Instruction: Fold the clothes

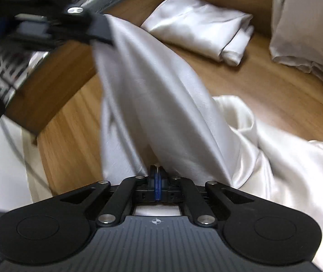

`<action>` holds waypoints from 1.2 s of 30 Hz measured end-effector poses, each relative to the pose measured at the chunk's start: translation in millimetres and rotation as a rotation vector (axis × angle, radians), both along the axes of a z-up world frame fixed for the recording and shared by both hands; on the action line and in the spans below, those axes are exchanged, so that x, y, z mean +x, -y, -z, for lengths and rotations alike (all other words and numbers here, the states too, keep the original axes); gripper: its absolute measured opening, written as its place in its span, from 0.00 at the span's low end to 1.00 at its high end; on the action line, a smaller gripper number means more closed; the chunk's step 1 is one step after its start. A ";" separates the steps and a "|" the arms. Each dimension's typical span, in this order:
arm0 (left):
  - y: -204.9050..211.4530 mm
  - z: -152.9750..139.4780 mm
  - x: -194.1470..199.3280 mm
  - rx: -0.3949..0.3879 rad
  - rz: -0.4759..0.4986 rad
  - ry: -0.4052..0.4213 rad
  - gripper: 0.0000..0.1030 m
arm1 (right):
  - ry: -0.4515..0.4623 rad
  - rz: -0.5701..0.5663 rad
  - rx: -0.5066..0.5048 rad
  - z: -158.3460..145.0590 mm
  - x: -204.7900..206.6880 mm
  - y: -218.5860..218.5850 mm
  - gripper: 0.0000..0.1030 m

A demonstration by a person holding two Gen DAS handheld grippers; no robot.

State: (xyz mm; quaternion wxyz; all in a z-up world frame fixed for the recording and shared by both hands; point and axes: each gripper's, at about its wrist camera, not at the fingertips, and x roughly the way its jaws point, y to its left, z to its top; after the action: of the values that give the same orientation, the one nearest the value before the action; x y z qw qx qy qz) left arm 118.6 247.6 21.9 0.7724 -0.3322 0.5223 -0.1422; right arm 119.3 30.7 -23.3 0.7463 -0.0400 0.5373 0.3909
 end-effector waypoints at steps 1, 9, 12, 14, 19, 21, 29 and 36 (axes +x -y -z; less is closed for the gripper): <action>-2.5 5.1 0.8 -0.001 -0.009 -0.015 0.03 | 0.002 -0.024 -0.022 -1.1 -2.5 -1.3 0.01; -12.9 20.7 0.5 -0.021 -0.019 -0.073 0.03 | 0.112 0.045 0.096 -33.2 8.4 6.3 0.05; -17.7 24.4 -0.4 0.012 -0.027 -0.078 0.03 | 0.150 0.121 0.020 -24.7 25.4 5.2 0.05; -21.9 29.2 -0.5 0.025 -0.033 -0.089 0.03 | 0.162 0.165 -0.017 -18.6 33.3 8.6 0.05; -30.8 40.4 -0.1 0.017 -0.056 -0.113 0.03 | 0.154 0.141 -0.026 -22.5 35.3 14.5 0.05; -31.9 44.0 1.3 0.014 -0.062 -0.120 0.03 | 0.146 0.104 0.001 -28.6 30.7 13.0 0.05; -31.3 47.5 4.6 0.006 -0.058 -0.125 0.03 | 0.183 -0.051 -0.027 -24.3 6.6 -29.6 0.41; -32.8 50.3 7.9 0.068 -0.046 -0.112 0.06 | 0.233 -0.071 -0.149 -0.9 3.3 -50.1 0.17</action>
State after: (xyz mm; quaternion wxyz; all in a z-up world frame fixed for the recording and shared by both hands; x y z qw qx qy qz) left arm 126.6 280.5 -28.4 0.7559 -0.3251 0.5615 -0.0875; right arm 122.5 80.8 -22.4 0.7843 -0.1595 0.4727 0.3687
